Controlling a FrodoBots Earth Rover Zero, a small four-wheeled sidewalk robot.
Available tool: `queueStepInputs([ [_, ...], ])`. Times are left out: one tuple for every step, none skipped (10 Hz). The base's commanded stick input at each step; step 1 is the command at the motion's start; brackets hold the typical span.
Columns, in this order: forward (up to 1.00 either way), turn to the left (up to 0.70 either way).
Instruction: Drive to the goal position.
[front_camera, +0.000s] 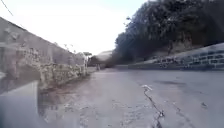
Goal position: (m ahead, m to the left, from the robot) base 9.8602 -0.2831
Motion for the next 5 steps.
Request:
queueStepInputs([
  [0.70, 0.00],
  [0.70, 0.00],
  [0.70, 0.00],
  [0.70, 0.00],
  [0.70, 0.00],
])
